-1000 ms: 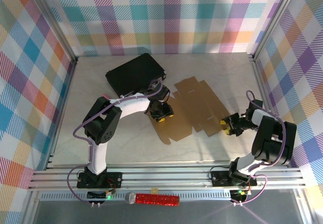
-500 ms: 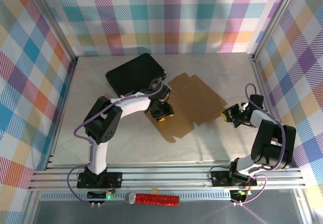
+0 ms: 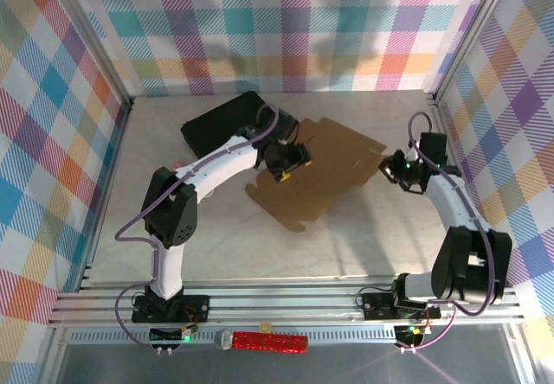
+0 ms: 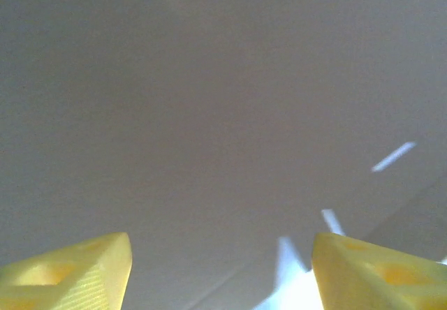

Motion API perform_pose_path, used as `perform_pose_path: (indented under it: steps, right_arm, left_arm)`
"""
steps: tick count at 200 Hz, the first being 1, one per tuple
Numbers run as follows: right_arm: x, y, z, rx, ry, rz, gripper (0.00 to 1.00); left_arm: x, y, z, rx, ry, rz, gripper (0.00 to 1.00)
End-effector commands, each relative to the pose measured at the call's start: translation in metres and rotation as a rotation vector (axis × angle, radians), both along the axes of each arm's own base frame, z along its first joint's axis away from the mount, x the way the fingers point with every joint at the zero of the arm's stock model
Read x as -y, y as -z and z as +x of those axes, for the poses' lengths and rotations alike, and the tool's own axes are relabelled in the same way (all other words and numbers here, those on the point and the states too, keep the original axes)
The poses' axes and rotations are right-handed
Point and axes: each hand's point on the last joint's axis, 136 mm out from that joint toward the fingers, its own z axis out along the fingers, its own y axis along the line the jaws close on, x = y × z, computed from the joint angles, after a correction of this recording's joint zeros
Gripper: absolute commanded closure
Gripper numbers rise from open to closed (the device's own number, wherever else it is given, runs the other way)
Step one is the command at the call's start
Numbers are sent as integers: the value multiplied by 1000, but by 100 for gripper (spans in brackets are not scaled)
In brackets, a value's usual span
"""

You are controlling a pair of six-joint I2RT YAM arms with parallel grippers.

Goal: Fold the paper box

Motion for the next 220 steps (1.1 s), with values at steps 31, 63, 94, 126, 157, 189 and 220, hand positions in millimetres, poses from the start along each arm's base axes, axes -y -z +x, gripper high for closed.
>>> perform_pose_path:
  steps: [31,63,94,126,157,189,220]
  right_arm:
    - [-23,-85,5,272,-210,-245,100]
    - [-34,-103,-13,360,-314,-328,100]
    - [-42,-115,-24,441,-390,-388,100]
    - [-53,-140,-28,572,-450,-412,100]
    - [-61,-159,-26,656,-508,-465,100]
    - [-66,-171,-17,685,-519,-521,100]
    - [-78,-187,-6,735,-533,-584,100]
  left_arm:
    - [20,-113,43,103,-142,-169,27]
    - [35,-135,72,95,-206,-290,23]
    - [44,-124,82,28,-245,-349,24]
    - [33,-128,89,53,-259,-336,25]
    - [4,-155,98,168,-255,-295,24]
    - [-36,-183,96,210,-334,-270,23]
    - [-64,-197,92,148,-460,-322,22]
